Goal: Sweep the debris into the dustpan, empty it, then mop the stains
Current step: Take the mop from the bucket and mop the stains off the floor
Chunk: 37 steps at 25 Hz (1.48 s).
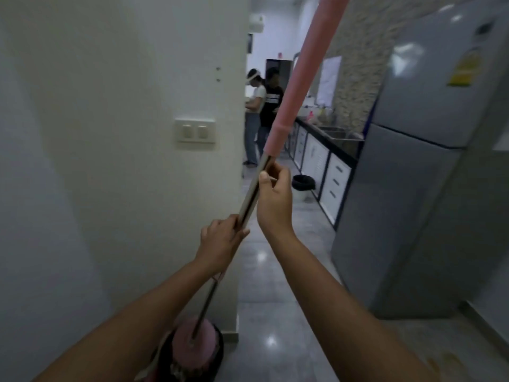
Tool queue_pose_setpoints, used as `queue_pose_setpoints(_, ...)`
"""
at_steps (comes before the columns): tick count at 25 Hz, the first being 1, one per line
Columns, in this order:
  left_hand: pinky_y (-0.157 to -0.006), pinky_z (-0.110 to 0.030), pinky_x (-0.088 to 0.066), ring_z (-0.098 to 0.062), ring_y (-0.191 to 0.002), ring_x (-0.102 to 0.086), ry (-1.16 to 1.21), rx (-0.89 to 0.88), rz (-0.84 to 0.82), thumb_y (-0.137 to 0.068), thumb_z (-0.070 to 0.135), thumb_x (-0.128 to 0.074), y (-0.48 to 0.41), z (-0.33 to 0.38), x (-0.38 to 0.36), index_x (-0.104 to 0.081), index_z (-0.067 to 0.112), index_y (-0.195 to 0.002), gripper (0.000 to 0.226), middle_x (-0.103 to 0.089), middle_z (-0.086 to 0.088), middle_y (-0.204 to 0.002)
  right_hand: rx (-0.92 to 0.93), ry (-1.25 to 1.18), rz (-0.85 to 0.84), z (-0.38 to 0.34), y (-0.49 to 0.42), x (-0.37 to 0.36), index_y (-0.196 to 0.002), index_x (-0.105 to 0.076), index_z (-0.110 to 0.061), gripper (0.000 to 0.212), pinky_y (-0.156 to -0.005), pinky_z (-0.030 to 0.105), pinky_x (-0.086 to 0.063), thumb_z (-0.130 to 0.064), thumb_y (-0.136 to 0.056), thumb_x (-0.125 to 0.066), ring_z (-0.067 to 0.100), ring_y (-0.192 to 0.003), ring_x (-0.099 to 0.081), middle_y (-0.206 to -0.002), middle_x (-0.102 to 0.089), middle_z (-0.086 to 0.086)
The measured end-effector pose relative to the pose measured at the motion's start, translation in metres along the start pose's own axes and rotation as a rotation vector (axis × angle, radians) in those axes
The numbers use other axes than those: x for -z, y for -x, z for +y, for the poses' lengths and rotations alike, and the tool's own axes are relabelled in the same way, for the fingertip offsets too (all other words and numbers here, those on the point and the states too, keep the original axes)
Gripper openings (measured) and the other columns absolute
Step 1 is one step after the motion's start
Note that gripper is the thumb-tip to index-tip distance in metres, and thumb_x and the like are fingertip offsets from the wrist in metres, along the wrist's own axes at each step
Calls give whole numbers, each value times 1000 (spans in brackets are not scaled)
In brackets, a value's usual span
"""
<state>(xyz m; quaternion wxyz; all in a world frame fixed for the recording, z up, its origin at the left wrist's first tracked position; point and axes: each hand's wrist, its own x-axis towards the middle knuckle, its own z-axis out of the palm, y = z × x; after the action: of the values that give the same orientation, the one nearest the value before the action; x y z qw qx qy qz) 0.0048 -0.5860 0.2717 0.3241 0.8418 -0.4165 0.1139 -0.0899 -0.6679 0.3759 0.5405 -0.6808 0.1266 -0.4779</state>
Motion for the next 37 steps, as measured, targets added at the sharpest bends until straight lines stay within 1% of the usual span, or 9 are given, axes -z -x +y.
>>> queue_pose_setpoints(3, -64, -35, -45, -18, -79, -56, 183, -115, -175, -95, 50, -42, 3, 56, -51, -45, 25, -98, 25, -57, 4, -87, -32, 123, 106, 8, 6, 72, -113, -43, -29, 14, -66, 3, -41, -20, -102, -41, -14, -81, -54, -95, -53, -22)
queue_pose_setpoints(7, -63, -37, -51, -18, -73, -56, 158, -234, -368, -95, 50, -42, 24, 125, -144, -45, 22, -99, 29, -56, 0, -88, -131, 272, 249, 43, 32, 169, -113, -42, -27, 15, -68, 3, -40, -17, -101, -41, -16, -83, -50, -96, -50, -22)
queue_pose_setpoints(12, -75, -40, -53, -23, -87, -60, 147, -412, -584, -96, 48, -42, 37, 227, -261, -49, 17, -109, 34, -59, -5, -102, -231, 362, 536, 82, 51, 300, -110, -43, -26, 18, -64, -5, -36, -11, -99, -46, -25, -79, -49, -95, -50, -21)
queue_pose_setpoints(18, -77, -36, -51, -29, -97, -61, 147, -600, -802, -95, 45, -45, 26, 350, -392, -47, 16, -115, 35, -60, -10, -111, -373, 525, 759, 118, 48, 455, -106, -41, -20, 14, -60, -4, -35, -10, -99, -47, -7, -81, -51, -91, -51, -15)
queue_pose_setpoints(21, -77, -32, -48, -28, -101, -61, 150, -653, -942, -94, 43, -47, 33, 398, -450, -48, 18, -119, 36, -61, -9, -115, -486, 577, 837, 142, 62, 520, -102, -41, -20, 13, -64, 8, -40, -11, -98, -48, 3, -79, -54, -88, -52, -10)
queue_pose_setpoints(26, -73, -32, -45, -29, -98, -62, 218, -671, -1148, -94, 37, -48, 108, 465, -526, -48, 22, -118, 28, -64, -9, -110, -739, 509, 1001, 190, 144, 614, -108, -40, -16, 22, -77, 36, -52, -2, -95, -51, 19, -83, -60, -88, -56, -2)
queue_pose_setpoints(29, -74, -33, -46, -31, -97, -62, 143, -668, -1273, -96, 34, -46, 162, 485, -563, -47, 22, -118, 25, -64, -12, -109, -873, 507, 1025, 205, 195, 643, -109, -44, -16, 19, -75, 39, -50, -4, -96, -51, 20, -81, -59, -90, -59, 3)
queue_pose_setpoints(33, -83, -37, -49, -29, -102, -62, 58, -624, -1270, -97, 36, -43, 213, 515, -592, -45, 24, -124, 30, -64, -8, -114, -959, 350, 1067, 194, 229, 676, -111, -53, -13, 15, -79, 39, -54, -20, -99, -52, 25, -91, -65, -103, -63, 7)
queue_pose_setpoints(37, -89, -41, -48, -27, -108, -58, 39, -588, -1254, -97, 35, -44, 261, 554, -602, -47, 26, -120, 25, -61, -5, -119, -1196, 185, 1030, 146, 251, 727, -91, -52, -13, 20, -60, 29, -51, -29, -102, -45, 21, -67, -58, -87, -55, 10)
